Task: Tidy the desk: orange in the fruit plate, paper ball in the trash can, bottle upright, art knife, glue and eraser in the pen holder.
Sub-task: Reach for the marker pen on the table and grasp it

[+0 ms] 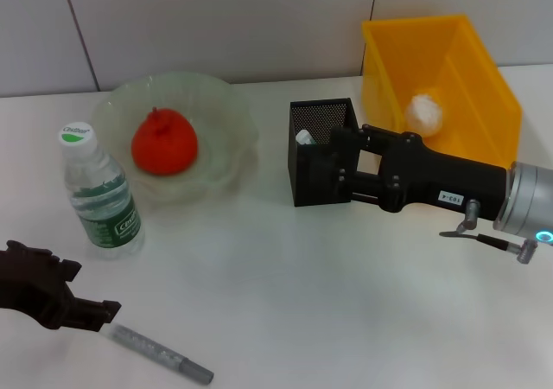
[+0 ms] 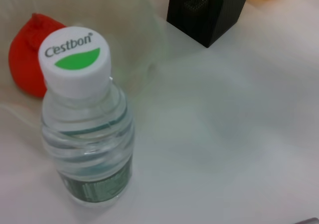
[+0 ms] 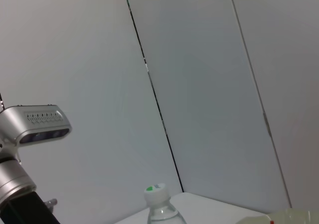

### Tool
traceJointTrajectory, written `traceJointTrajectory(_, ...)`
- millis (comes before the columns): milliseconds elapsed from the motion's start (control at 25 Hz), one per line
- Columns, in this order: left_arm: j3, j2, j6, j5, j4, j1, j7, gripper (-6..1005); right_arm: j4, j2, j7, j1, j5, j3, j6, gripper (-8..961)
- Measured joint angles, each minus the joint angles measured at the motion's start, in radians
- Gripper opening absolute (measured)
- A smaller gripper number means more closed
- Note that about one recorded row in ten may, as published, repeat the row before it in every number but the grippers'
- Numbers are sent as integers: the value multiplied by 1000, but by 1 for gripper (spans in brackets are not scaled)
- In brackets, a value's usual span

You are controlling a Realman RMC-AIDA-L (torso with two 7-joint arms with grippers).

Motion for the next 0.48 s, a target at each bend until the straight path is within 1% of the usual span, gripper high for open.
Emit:
traceJointTrajectory(360,-7,2,12,8,4,-19,-10,671,0,2,2,5,0,0,22,733)
traceJointTrajectory(480,5,2,17,29,5,-28,-28,670,0,2,2,9,2,0,23,733)
